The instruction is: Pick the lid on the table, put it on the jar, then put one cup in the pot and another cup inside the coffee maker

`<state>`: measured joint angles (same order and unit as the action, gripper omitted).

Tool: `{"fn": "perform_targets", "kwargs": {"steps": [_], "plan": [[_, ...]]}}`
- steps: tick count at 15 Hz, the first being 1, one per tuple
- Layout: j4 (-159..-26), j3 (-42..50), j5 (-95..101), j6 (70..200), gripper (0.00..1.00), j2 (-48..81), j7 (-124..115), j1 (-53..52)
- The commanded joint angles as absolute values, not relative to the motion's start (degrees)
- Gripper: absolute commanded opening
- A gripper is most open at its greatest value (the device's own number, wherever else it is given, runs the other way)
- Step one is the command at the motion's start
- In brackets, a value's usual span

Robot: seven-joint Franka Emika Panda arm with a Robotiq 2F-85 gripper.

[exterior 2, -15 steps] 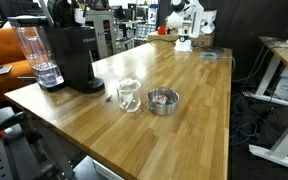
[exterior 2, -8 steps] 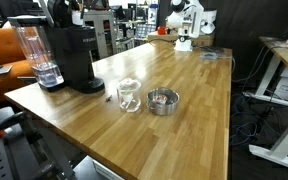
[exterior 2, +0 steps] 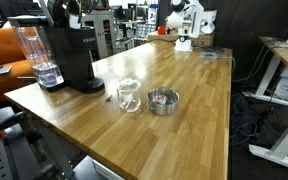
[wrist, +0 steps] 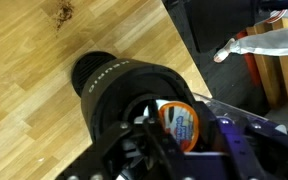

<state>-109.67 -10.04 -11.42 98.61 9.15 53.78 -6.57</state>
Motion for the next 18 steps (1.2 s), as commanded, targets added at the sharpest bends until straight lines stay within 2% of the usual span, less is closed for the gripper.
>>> {"fn": "perform_targets", "kwargs": {"steps": [1, 18], "plan": [[-109.74, -10.12, -12.99, 98.07, 0.15, 9.18, 55.18, -6.28], [-105.86, -9.62, -12.16, 98.06, 0.15, 14.40, 55.67, -5.66]]}}
